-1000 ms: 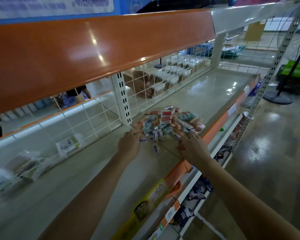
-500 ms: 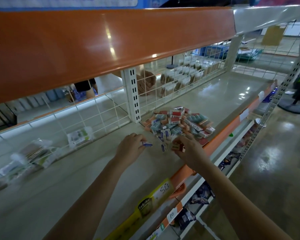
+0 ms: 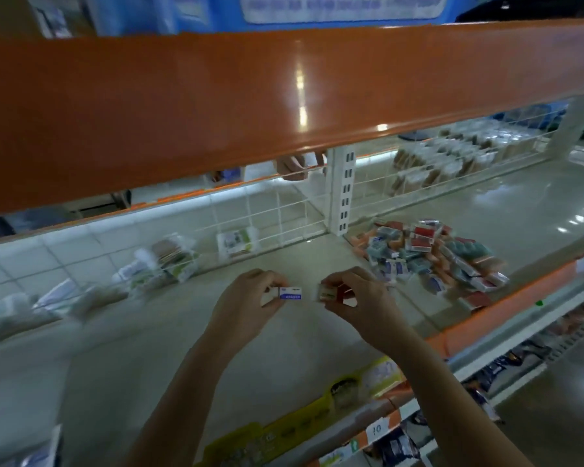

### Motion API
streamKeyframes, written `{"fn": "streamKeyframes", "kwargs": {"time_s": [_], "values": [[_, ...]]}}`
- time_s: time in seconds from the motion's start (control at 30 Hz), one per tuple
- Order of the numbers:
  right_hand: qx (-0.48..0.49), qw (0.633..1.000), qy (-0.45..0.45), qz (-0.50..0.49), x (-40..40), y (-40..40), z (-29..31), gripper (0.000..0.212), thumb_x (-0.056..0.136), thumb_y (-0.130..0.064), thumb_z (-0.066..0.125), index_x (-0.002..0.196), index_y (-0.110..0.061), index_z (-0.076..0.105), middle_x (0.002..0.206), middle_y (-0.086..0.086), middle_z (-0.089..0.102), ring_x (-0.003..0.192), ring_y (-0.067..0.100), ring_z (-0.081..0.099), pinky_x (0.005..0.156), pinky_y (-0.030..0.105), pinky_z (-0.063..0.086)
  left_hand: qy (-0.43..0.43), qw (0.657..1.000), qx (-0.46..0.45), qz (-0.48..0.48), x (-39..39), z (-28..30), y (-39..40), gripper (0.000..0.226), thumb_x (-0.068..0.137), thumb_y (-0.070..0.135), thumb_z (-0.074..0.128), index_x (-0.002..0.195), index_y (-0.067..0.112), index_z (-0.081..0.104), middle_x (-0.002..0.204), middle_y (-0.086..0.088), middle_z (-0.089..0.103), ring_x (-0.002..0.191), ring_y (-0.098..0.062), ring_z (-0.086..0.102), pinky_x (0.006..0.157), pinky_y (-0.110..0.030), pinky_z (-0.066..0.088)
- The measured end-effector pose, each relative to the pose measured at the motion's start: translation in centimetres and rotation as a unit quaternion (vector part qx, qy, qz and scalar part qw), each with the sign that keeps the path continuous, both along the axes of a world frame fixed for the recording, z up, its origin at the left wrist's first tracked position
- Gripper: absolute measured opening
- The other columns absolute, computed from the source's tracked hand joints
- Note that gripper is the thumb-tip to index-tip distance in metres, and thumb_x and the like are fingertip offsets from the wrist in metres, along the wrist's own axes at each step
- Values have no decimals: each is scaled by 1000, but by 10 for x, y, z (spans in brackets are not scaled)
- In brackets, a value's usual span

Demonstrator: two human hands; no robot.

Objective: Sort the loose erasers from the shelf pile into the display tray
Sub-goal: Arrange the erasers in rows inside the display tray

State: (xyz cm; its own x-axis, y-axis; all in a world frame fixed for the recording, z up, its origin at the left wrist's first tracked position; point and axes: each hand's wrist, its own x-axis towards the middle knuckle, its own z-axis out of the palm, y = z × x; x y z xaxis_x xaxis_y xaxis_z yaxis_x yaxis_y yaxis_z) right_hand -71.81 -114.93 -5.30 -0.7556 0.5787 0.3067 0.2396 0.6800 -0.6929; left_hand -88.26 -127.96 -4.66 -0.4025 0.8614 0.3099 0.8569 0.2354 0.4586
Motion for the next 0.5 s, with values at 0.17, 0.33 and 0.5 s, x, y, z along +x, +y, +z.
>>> {"fn": "streamKeyframes", "kwargs": {"time_s": [0.17,0.33,0.5], "values": [[6,996,-3,90,-42,-47,10,29,76,-10,74,103,-16,66,98,-6,56,85,6,59,83,17,48,1,998,6,70,-23,10,-73,15,83,23,67,98,29,67,94,14,61,88,-5,53,68,-13,34],[-6,985,3,170,-86,-111,22,27,76,-13,74,102,-18,65,95,-9,55,85,3,56,80,13,46,-11,992,7,122,-46,18,-156,18,79,17,72,94,27,68,87,16,59,83,-8,54,72,-16,40],[-12,973,-2,232,-125,-176,29,28,79,-17,73,105,-19,64,97,-9,54,87,4,56,82,17,48,-2,984,-16,179,-64,26,-238,20,78,25,73,96,32,68,86,21,55,84,-5,52,73,-23,43]]}}
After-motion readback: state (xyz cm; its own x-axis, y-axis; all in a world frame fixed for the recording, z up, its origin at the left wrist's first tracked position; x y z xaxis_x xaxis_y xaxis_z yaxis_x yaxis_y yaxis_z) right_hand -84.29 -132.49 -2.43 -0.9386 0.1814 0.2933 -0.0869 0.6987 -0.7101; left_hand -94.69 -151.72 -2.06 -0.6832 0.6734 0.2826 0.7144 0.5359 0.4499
